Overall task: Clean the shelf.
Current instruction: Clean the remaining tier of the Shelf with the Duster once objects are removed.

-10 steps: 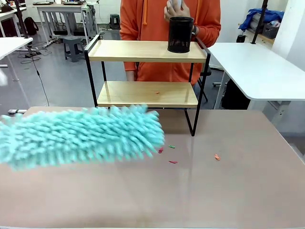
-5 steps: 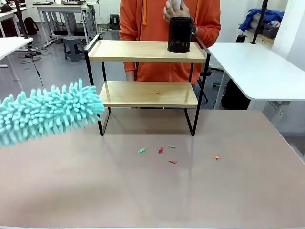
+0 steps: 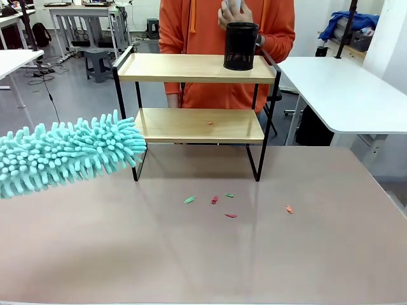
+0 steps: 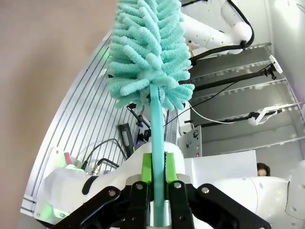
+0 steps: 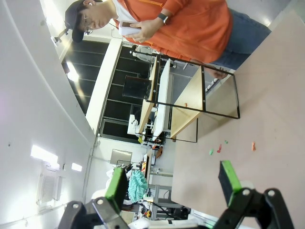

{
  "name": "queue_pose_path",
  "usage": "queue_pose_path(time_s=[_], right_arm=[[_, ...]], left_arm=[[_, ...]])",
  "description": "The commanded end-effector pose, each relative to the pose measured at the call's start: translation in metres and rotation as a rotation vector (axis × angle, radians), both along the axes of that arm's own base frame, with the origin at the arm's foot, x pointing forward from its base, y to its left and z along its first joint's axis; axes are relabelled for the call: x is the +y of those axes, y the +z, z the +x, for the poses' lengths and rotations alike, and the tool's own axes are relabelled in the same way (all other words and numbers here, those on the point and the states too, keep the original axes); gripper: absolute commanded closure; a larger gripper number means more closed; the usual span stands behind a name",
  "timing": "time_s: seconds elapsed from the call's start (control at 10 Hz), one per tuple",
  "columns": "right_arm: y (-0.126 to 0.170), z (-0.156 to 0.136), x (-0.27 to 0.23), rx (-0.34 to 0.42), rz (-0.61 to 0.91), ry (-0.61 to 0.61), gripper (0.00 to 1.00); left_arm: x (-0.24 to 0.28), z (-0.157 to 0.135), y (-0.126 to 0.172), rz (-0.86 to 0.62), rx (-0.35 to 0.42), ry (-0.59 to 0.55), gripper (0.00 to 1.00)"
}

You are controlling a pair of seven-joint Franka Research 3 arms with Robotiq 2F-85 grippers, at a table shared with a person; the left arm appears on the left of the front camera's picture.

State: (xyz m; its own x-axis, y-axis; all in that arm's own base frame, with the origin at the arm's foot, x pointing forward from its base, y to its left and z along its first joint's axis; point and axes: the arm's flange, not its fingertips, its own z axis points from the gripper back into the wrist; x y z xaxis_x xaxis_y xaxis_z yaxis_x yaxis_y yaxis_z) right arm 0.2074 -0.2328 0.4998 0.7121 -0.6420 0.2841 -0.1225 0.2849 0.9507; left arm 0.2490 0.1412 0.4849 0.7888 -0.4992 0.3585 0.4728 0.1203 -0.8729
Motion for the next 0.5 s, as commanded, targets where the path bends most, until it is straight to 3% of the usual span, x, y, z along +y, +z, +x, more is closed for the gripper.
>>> queue_pose_path(time_s=[0.0,0.2,0.3,0.4], right_arm=[[0.001,0.002,-0.001,-0.037,-0.002,-0.005,0.00],[0.001,0.002,-0.001,-0.037,-0.002,-0.005,0.00],[0.001,0.002,-0.001,-0.037,-0.002,-0.005,0.00],[0.001,0.002,-0.001,-0.037,-0.002,-0.005,0.00]], left_arm=[[0.007,-0.007,0.003,-0.009,-0.016,-0.017,1.00],[0.007,-0.007,0.003,-0.009,-0.016,-0.017,1.00],[0.000,-0.001,0.000,-0.005,-0.005,-0.006,0.88],[-0.023,0.000,0.008,-0.002,0.017,0.054,0.88]])
